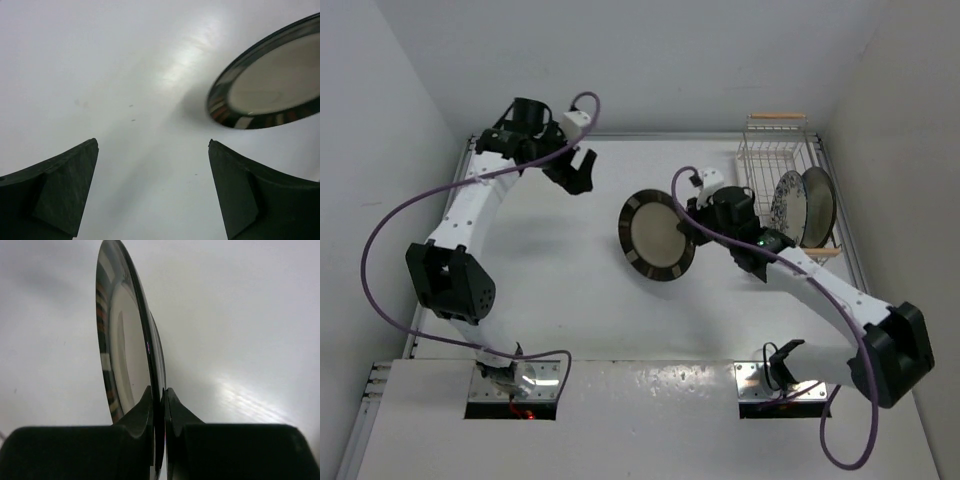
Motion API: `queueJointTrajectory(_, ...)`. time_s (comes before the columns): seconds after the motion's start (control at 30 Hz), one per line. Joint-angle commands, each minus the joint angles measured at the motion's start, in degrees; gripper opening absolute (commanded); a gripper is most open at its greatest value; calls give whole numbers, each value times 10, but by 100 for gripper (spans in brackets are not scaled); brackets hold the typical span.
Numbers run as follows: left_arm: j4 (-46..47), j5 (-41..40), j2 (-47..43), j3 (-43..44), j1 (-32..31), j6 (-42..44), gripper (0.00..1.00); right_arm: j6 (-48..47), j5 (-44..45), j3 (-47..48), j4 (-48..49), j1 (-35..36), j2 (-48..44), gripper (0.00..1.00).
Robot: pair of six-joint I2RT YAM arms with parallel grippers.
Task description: Load the plates into the dish rack
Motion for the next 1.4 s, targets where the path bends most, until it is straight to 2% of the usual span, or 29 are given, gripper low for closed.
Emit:
queueJointTrajectory(0.0,25,-40,-34,26,45,-64,96,-10,125,104,62,-6,-73,0)
queueJointTrajectory(0.13,30,-40,-34,9,87,-78,96,-38,281,143,75,-4,-111,0)
queueJointTrajectory(0.23,30,-40,-39,-7,94,-84,96,-108,387,168,99,-5,-132,0)
queueJointTrajectory(0.27,30,-34,-39,-16,100,-84,96,-171,474,170,118,-6,-132,0)
queueJointTrajectory(0.33,30,-34,-44,-24,106,-84,96,-227,533,164,171,-6,-137,0)
queueJointTrajectory(0.37,30,-34,-44,-30,106,-84,96,-308,579,157,189,-10,-139,0)
queueJointTrajectory(0.4,35,-34,-44,-30,112,-84,96,-333,588,130,207,-9,-141,0)
queueJointTrajectory(0.47,35,-29,-44,-36,112,-84,96,-390,593,100,251,-16,-153,0)
queueJointTrajectory(0.63,35,-23,-44,-36,118,-90,96,-413,577,83,249,-45,-169,0)
queueJointTrajectory(0.8,35,-18,-44,-36,118,-90,96,-484,578,45,330,-79,-164,0)
queueJointTrajectory(0.93,35,-18,-44,-41,118,-90,96,-432,539,38,290,-101,-174,0)
queueJointTrajectory(1.07,35,-18,-44,-41,118,-90,96,-366,497,29,202,-125,-173,0)
queueJointTrajectory(1.2,35,-23,-44,-52,118,-90,96,-301,419,6,149,-160,-179,0)
queueJointTrajectory(1.37,35,-23,-39,-58,123,-90,96,-271,379,-6,112,-190,-173,0)
